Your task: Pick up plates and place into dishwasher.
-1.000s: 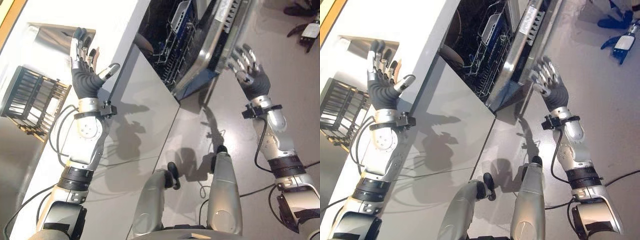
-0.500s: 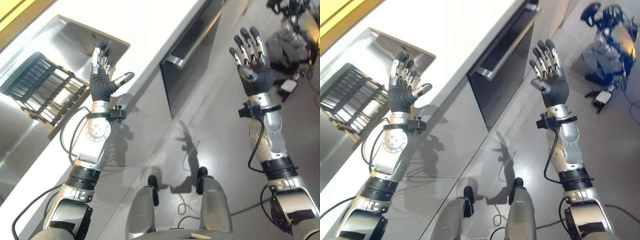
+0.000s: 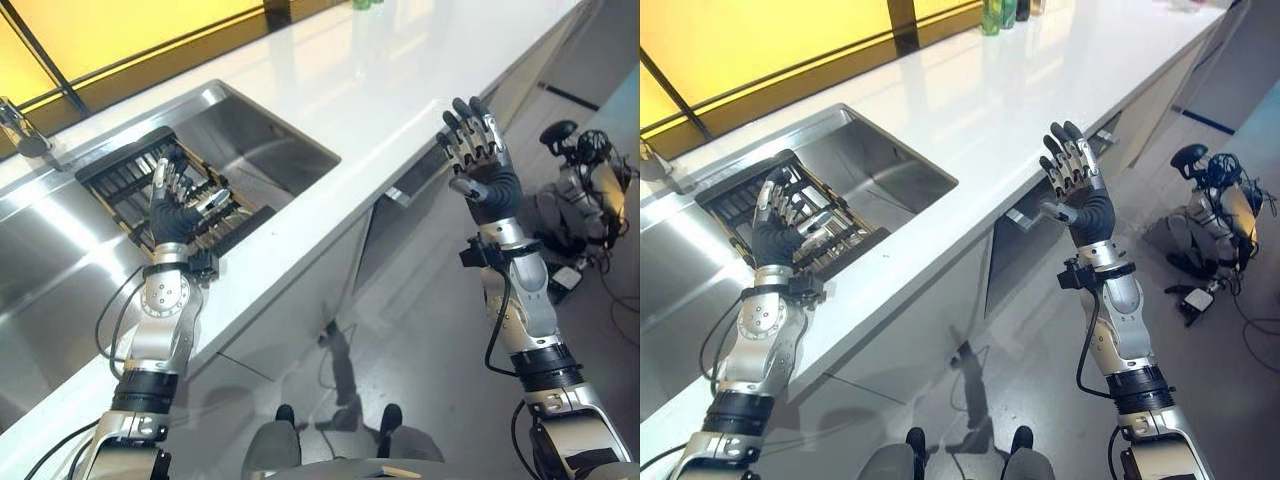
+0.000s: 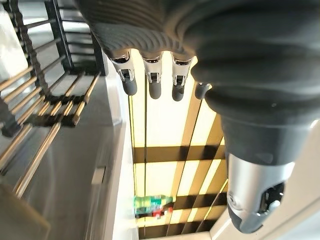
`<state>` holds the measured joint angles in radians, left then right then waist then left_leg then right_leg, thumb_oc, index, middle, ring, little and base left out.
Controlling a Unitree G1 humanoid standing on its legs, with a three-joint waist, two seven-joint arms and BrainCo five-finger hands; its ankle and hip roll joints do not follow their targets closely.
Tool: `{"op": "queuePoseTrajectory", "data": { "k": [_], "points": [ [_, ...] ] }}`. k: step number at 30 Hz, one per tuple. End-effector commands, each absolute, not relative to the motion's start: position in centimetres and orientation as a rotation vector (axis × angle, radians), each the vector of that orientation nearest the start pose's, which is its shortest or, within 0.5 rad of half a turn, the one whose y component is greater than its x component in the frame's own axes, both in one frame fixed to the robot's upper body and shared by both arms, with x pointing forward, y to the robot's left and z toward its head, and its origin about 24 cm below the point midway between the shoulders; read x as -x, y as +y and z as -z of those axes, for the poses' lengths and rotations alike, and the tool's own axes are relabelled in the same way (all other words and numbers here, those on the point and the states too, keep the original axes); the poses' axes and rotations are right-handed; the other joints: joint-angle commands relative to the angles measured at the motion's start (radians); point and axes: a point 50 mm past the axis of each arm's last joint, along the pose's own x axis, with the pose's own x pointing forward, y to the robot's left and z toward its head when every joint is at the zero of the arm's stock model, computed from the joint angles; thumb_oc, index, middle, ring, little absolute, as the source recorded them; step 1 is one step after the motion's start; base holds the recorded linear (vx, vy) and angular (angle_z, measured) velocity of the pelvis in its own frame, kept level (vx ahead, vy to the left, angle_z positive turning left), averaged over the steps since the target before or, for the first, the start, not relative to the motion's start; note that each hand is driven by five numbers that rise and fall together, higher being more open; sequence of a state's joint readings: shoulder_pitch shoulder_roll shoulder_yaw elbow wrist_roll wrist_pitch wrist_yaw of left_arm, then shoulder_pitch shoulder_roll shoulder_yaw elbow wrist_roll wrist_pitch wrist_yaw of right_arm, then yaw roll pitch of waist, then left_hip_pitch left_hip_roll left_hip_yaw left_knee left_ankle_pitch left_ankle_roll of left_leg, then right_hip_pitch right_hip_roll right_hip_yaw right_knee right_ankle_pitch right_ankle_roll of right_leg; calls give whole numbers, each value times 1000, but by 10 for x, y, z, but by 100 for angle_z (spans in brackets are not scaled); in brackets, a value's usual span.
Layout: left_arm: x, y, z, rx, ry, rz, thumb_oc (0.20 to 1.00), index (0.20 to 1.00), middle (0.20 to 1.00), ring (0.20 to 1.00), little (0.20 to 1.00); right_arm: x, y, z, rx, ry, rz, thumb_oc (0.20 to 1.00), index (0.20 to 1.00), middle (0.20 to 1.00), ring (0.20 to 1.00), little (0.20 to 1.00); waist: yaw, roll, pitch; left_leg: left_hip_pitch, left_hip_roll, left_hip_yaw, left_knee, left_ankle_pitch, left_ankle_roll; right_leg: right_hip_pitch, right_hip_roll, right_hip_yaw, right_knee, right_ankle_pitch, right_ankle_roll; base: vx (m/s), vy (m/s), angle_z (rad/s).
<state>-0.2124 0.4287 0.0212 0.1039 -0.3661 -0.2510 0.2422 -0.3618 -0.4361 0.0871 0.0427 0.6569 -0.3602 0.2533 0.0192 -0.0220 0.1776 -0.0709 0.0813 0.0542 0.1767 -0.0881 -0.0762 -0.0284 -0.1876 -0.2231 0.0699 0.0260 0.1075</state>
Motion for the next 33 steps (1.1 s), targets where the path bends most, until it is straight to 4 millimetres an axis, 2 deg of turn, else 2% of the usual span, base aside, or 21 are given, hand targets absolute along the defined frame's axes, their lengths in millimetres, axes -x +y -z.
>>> {"op": "queuePoseTrajectory", "data": {
  "k": [1,7,9,11,13,14,16,19,20,21,23,24,26,31,33],
  "points": [
    [-280,249,-137,-52,-462,-274,1000,1000,1000,1000,1000,-288,-180,-192,-127,-704,-422,1000,1000,1000,1000,1000,46,-57,-77,21,3,28,-10,-38,4,48,-94,38,-78,51,70,129,169,9],
    [-274,244,-135,-78,-472,-301,1000,1000,1000,1000,1000,-293,-165,-199,-116,-684,-439,1000,1000,1000,1000,1000,87,-55,-94,51,-22,-7,-18,-49,5,73,-125,-3,-66,63,66,64,161,20],
    [-275,241,-137,-79,-482,-309,1000,1000,1000,1000,1000,-293,-158,-199,-138,-678,-461,1000,1000,1000,1000,1000,102,-51,-90,46,-35,-25,-14,-47,22,65,-127,-10,7,45,56,2,176,16],
    [-276,237,-139,-62,-490,-301,1000,1000,1000,1000,1000,-292,-152,-198,-135,-680,-470,1000,1000,1000,1000,1000,110,-48,-86,35,-56,-48,-10,-41,46,49,-108,2,97,24,44,4,155,33],
    [-279,230,-142,-67,-506,-276,1000,1000,1000,1000,1000,-290,-149,-196,-148,-679,-474,1000,1000,1000,1000,1000,105,-46,-82,30,-81,-94,-12,-38,68,19,-66,45,154,9,28,73,82,67],
    [-280,225,-143,-47,-515,-257,1000,1000,1000,1000,1000,-289,-150,-193,-158,-671,-467,1000,1000,1000,1000,1000,95,-44,-81,29,-95,-136,-15,-32,75,12,-19,97,144,-20,14,96,10,86],
    [-283,218,-145,-31,-531,-232,1000,1000,1000,1000,1000,-289,-153,-191,-152,-661,-466,1000,1000,1000,1000,1000,85,-48,-91,23,-117,-193,-22,-26,74,24,13,148,79,-36,6,136,-51,111],
    [-288,208,-148,-8,-543,-224,1000,1000,1000,1000,1000,-292,-150,-190,-150,-654,-467,1000,1000,1000,1000,1000,57,-53,-98,37,-116,-233,-33,-37,63,13,19,237,18,2,33,133,-179,117],
    [-290,206,-149,-4,-534,-225,1000,1000,1000,1000,1000,-294,-148,-191,-158,-643,-466,1000,1000,1000,1000,1000,50,-50,-99,41,-107,-244,-35,-39,61,6,31,271,24,-7,39,85,-161,115],
    [-291,203,-147,-3,-524,-220,1000,1000,1000,1000,1000,-294,-148,-191,-159,-629,-450,1000,1000,1000,1000,1000,45,-48,-102,34,-103,-261,-29,-41,60,7,51,296,33,-29,31,54,-134,98],
    [-291,200,-142,-7,-494,-235,1000,1000,1000,1000,1000,-297,-149,-188,-162,-597,-457,1000,1000,1000,1000,1000,58,-58,-110,27,-92,-272,-22,-35,43,19,40,259,15,-31,26,-5,-133,83],
    [-290,200,-141,-3,-488,-242,1000,1000,1000,1000,1000,-298,-149,-187,-170,-584,-466,1000,1000,1000,1000,1000,61,-59,-112,22,-84,-273,-31,-13,33,22,39,248,2,-21,23,-37,-140,74],
    [-287,204,-140,11,-475,-252,1000,1000,1000,1000,1000,-300,-148,-184,-157,-557,-469,1000,1000,1000,1000,1000,73,-60,-118,20,-55,-273,-43,2,12,38,43,219,-22,-28,12,1,-152,74],
    [-281,210,-137,51,-454,-263,1000,1000,1000,1000,1000,-300,-141,-183,-125,-532,-500,1000,1000,1000,1000,1000,106,-53,-109,-8,3,-284,-26,23,-29,80,72,158,-51,-62,-31,-2,-137,35],
    [-280,207,-135,64,-450,-240,1000,1000,1000,1000,1000,-300,-140,-180,-112,-525,-475,1000,1000,1000,1000,1000,110,-49,-100,-27,8,-269,-6,47,-36,91,81,138,-59,-63,-42,-42,-86,21]
  ]
}}
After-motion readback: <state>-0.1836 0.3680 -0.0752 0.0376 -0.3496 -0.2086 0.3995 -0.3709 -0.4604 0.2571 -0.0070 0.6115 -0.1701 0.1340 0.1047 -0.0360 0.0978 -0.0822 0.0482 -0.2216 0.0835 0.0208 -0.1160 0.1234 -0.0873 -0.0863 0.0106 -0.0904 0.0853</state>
